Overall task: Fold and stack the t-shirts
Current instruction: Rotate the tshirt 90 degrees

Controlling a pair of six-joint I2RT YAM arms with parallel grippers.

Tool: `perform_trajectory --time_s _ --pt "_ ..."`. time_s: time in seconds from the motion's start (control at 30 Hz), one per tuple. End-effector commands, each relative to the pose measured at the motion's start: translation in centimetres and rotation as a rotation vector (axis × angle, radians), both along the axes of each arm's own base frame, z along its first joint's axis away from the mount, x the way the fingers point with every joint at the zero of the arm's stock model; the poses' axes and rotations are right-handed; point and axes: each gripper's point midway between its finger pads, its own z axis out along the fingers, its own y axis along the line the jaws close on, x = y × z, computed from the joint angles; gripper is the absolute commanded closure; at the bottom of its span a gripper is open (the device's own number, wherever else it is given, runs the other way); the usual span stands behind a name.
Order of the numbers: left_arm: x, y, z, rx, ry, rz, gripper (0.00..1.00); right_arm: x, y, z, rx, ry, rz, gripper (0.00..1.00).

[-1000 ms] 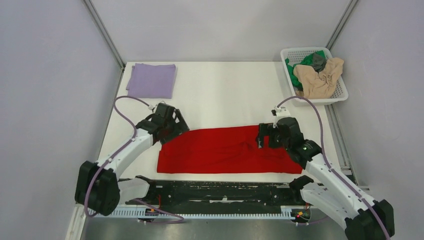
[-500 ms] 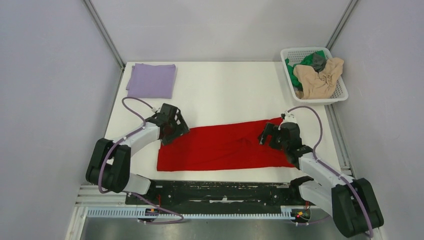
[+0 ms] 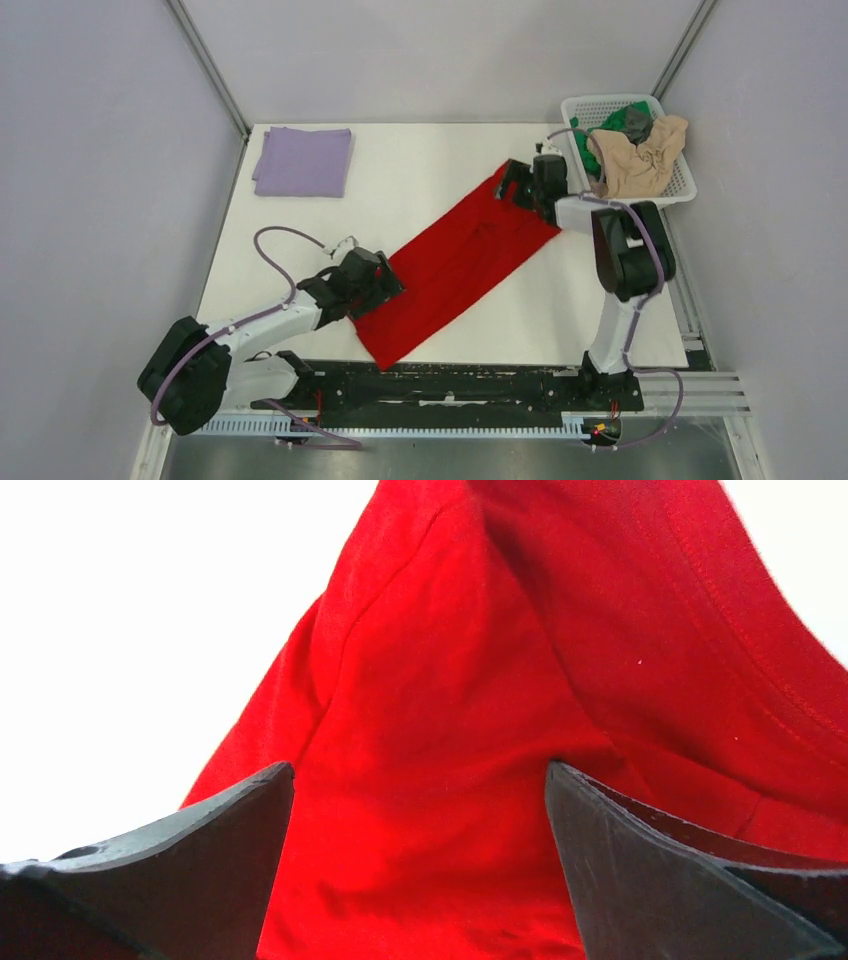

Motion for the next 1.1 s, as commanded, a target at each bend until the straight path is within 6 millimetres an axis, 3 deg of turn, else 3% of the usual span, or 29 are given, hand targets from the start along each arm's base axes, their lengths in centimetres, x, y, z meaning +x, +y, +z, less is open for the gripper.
perform_trajectory --time_s 0.0,0.1,0.17,0.23,0.43,0.53,0.63,0.73,0.87,0.97,1.0,1.07 --pt "-5.1 -3.4 -3.0 -0.079 0.189 0.003 0.0 6.2 4.6 -2.6 0.049 0.071 0.217 0.02" --pt "-5.3 -7.8 -2.0 -0.091 0.154 -0.122 0.0 11.1 7.6 -2.6 0.048 0.068 0.305 0.02" --pt "-5.6 -9.8 -2.2 -0.058 0.16 -0.197 0.0 14.9 9.5 -2.6 0.058 0.016 0.328 0.02" --pt "-6.0 -11.4 -2.7 -0.032 0.193 -0.26 0.0 17.5 11.4 -2.6 0.096 -0.042 0.333 0.02" --pt "-6.4 -15.9 -3.0 -0.058 0.196 -0.398 0.0 20.7 17.2 0.0 0.201 -0.315 0.35 0.02" --pt "-6.6 -15.6 -1.8 -0.016 0.152 -0.413 0.0 22.2 18.6 3.1 0.177 -0.424 0.355 0.02" --pt "-6.6 -14.8 0.8 0.013 0.057 -0.42 0.0 22.6 18.1 9.1 0.164 -0.531 0.339 0.02" --pt "-6.5 -13.5 3.3 0.035 -0.025 -0.423 0.0 21.1 17.8 15.3 0.138 -0.619 0.376 0.02" --pt "-6.7 -10.8 5.0 0.081 -0.063 -0.408 0.0 17.5 16.3 22.9 0.029 -0.689 0.444 0.02" --pt "-6.9 -8.8 4.7 0.111 -0.071 -0.392 0.0 13.2 13.8 23.9 -0.041 -0.645 0.427 0.02" --pt "-7.1 -8.5 4.5 0.12 -0.068 -0.397 0.0 11.3 12.8 21.5 -0.057 -0.588 0.412 0.02" --pt "-7.2 -8.0 3.9 0.135 -0.058 -0.4 0.0 7.0 10.5 18.7 -0.082 -0.515 0.375 0.02"
